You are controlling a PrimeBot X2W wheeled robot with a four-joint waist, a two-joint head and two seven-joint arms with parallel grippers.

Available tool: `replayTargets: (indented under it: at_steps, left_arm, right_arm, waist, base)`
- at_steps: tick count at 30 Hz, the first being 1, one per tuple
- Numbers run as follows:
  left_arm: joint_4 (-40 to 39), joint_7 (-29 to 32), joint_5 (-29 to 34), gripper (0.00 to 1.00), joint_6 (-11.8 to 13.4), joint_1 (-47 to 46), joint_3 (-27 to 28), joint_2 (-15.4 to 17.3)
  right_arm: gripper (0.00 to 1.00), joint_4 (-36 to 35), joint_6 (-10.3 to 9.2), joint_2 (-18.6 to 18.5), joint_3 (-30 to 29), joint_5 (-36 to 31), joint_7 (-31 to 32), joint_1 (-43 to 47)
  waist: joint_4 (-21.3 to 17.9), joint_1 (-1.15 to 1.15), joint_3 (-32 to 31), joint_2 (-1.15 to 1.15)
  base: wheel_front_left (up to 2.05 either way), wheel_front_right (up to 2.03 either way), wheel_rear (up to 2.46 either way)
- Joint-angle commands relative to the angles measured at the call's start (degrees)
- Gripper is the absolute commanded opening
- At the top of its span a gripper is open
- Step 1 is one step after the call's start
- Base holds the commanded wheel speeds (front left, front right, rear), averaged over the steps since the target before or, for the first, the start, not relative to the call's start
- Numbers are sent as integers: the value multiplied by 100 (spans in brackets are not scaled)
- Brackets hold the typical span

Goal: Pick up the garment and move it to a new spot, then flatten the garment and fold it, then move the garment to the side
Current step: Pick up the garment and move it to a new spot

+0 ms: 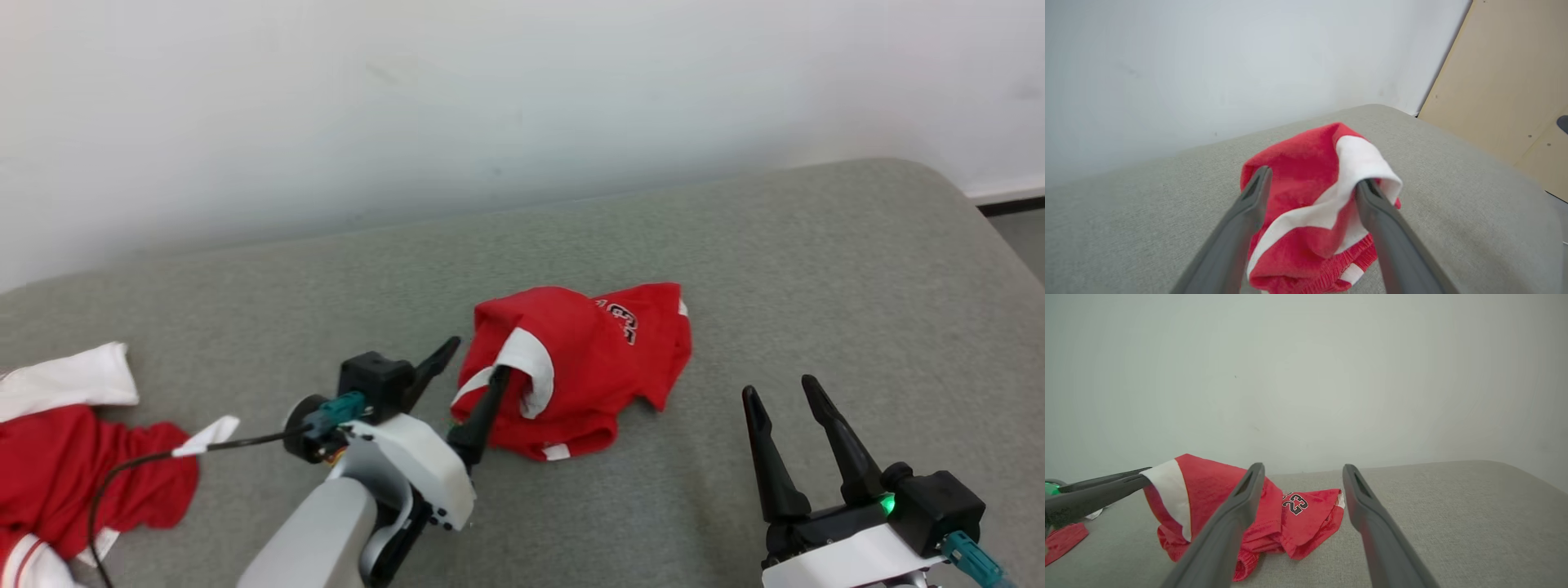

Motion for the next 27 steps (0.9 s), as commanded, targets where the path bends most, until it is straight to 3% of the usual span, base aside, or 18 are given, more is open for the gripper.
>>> replayTargets:
  at_steps: [1,12,19,27]
  left_arm:
    - [-150,-53,-110,100,55,155,74,111]
    - [-1572,-441,-293,100,808,1238,753,624]
    - [-2152,-649,-88,100,1239,2081,1318,704]
    - [-2976,-654,559,100,1400,2979,2310,200]
  right_arm:
    - [100,-18,-10,-23,-41,-64,5,72]
    - [100,-41,-10,-23,-188,-170,5,141]
    - [100,-112,-10,-23,-199,-182,5,301]
    - [100,-282,-10,-24,-359,-49,5,497]
  waist:
    - [187,0,-23,0]
    - [637,0,-163,0]
    - [702,0,-226,0]
    - [593,0,-177,0]
  base:
    - [0,0,0]
    - [0,0,0]
    - [0,0,0]
    - [0,0,0]
